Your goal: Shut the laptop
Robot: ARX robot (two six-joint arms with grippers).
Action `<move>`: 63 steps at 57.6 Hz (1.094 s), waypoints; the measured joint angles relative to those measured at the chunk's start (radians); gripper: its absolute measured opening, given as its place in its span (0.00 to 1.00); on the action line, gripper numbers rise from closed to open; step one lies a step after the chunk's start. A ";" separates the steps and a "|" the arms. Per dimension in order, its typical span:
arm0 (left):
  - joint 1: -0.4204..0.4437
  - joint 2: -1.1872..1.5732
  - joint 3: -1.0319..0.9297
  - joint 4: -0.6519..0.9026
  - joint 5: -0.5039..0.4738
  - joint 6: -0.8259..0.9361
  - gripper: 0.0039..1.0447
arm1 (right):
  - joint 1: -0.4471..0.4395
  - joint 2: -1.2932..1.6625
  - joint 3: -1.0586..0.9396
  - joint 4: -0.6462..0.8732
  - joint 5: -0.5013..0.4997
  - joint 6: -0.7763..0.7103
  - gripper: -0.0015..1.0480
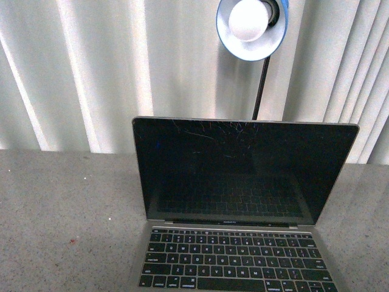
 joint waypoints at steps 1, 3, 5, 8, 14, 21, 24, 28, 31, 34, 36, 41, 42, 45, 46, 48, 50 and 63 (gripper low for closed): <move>0.000 0.000 0.000 0.000 0.000 0.000 0.94 | 0.000 0.000 0.000 0.000 0.000 0.000 0.93; 0.000 0.000 0.000 0.000 0.000 0.000 0.94 | 0.000 0.000 0.000 0.000 0.000 0.000 0.93; 0.000 0.000 0.000 0.000 0.000 0.000 0.94 | 0.000 0.000 0.000 0.000 0.000 0.000 0.93; 0.000 0.000 0.000 0.000 0.000 0.000 0.94 | 0.000 0.000 0.000 0.000 0.000 0.000 0.93; 0.000 0.000 0.000 0.000 0.000 0.000 0.94 | 0.000 0.000 0.000 0.000 0.000 0.000 0.93; 0.000 0.000 0.000 0.000 0.000 0.000 0.94 | 0.000 0.000 0.000 0.000 0.000 0.000 0.93; 0.000 0.000 0.000 0.000 0.000 0.000 0.94 | 0.008 0.013 0.011 -0.037 0.021 0.024 0.93; -0.006 0.005 0.002 -0.004 -0.021 -0.006 0.94 | 0.029 0.081 0.064 -0.178 0.051 0.096 0.93; -0.036 0.035 0.005 -0.019 -0.139 -0.054 0.94 | 0.026 0.125 0.069 -0.182 0.016 0.109 0.93; -0.036 0.098 0.007 0.017 -0.183 -0.100 0.94 | -0.007 0.189 0.079 -0.123 -0.061 0.101 0.93; -0.024 0.157 0.012 0.068 -0.146 -0.119 0.94 | -0.035 0.231 0.095 -0.081 -0.108 0.083 0.93; 0.003 0.318 0.050 0.239 0.005 -0.120 0.94 | -0.127 0.402 0.161 0.078 -0.234 -0.016 0.93; 0.008 0.362 0.063 0.287 0.036 -0.108 0.94 | -0.147 0.451 0.177 0.119 -0.251 -0.046 0.93; 0.011 0.485 0.104 0.408 0.094 -0.089 0.94 | -0.187 0.578 0.227 0.196 -0.286 -0.106 0.93; 0.008 0.536 0.124 0.454 0.107 -0.080 0.94 | -0.200 0.629 0.247 0.236 -0.303 -0.130 0.93; -0.002 0.615 0.157 0.517 0.110 -0.065 0.94 | -0.219 0.732 0.292 0.298 -0.317 -0.176 0.93; -0.024 0.716 0.207 0.587 0.112 -0.045 0.94 | -0.225 0.807 0.328 0.332 -0.322 -0.206 0.93; -0.212 1.258 0.612 0.576 0.078 0.072 0.94 | -0.144 1.220 0.628 0.385 -0.376 -0.354 0.93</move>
